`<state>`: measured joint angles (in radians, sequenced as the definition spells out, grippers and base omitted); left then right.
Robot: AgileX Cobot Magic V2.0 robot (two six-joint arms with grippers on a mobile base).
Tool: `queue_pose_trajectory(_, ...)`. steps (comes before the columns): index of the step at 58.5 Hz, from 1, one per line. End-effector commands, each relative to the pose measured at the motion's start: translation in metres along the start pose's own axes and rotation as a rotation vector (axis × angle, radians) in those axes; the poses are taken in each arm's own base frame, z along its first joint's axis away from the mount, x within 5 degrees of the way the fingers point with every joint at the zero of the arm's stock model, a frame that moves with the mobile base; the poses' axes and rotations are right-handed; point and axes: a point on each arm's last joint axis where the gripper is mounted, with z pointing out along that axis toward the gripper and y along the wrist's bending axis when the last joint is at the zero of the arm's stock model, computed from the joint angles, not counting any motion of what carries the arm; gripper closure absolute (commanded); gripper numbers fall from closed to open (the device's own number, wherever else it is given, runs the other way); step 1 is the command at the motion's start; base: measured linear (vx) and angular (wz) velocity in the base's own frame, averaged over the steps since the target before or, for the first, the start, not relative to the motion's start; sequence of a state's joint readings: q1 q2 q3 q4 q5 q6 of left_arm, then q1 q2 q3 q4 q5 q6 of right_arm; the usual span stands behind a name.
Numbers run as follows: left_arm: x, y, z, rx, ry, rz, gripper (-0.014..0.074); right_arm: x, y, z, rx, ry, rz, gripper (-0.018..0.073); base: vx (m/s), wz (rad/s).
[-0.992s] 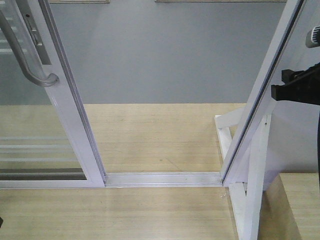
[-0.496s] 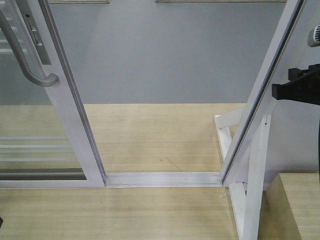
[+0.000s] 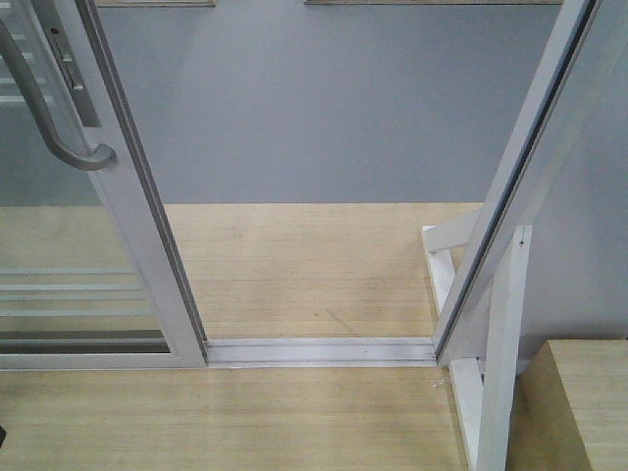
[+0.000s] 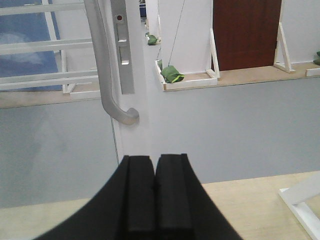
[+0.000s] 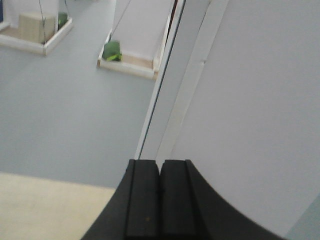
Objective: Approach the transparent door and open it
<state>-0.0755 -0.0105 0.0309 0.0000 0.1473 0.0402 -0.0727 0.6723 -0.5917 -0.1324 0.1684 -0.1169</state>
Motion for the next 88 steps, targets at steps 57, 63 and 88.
queue_pose_trajectory(57,-0.004,0.0,0.001,0.003,-0.061,-0.006,0.0602,0.147,0.036,-0.064,0.028,-0.196,0.211,0.0566,0.0,0.0)
queue_pose_trajectory(63,-0.004,0.0,0.001,0.003,-0.061,-0.006,0.0602,0.147,0.036,-0.064,0.028,-0.196,0.211,0.0566,0.0,0.0)
queue_pose_trajectory(88,-0.004,0.0,0.001,0.003,-0.061,-0.006,0.0602,0.147,0.036,-0.064,0.028,-0.195,0.211,0.0566,0.0,0.0)
